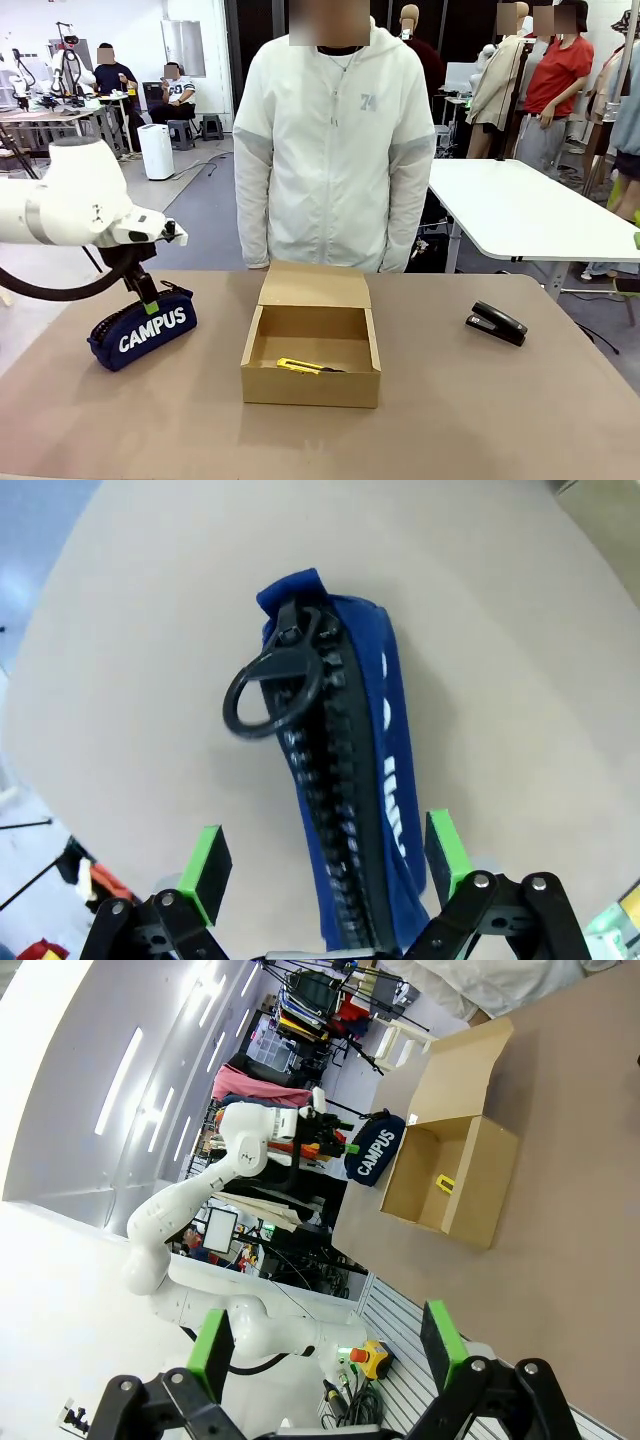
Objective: Pack the items into the box.
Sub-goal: Pick up the item indicated by the person and place it inside the Mailer Box.
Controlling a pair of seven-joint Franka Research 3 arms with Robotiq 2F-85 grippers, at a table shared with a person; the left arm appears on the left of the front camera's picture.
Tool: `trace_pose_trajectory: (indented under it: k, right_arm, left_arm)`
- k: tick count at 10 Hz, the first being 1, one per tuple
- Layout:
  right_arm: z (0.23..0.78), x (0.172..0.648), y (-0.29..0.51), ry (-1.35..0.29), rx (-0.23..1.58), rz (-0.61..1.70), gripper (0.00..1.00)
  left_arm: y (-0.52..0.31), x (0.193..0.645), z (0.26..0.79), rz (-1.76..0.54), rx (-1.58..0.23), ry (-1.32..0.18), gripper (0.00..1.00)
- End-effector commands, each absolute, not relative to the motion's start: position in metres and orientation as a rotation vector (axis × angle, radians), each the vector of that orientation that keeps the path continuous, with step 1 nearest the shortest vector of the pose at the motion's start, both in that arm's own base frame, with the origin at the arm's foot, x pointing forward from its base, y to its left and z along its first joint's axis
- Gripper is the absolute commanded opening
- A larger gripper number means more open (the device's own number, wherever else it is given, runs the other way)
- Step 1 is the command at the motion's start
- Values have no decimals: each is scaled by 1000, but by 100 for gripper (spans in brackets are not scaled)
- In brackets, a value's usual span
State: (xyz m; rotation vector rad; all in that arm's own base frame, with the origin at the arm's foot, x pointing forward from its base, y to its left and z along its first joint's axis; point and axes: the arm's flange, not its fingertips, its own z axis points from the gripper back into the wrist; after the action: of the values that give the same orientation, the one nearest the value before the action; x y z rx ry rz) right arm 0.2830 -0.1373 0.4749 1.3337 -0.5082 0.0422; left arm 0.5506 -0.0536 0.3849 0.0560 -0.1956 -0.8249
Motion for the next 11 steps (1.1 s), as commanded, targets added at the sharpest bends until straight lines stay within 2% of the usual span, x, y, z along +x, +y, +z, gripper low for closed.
trace_pose_trajectory:
  k: [1,6,7,8,11]
  right_arm:
    - [479,284,-138,-507,1333,55,100]
    - [479,284,-138,-507,1333,55,100]
    - [479,284,-138,-507,1333,55,100]
    - [479,284,-138,-507,1333,55,100]
    - [479,284,-138,-507,1333,55,100]
  left_arm:
    - [-47,565,370,-807,76,-215,100]
    - [-48,574,351,-884,26,-184,100]
    - [-47,575,352,-894,14,-159,41]
    - [-47,575,351,-892,20,-150,0]
    - [-45,570,355,-883,24,-144,0]
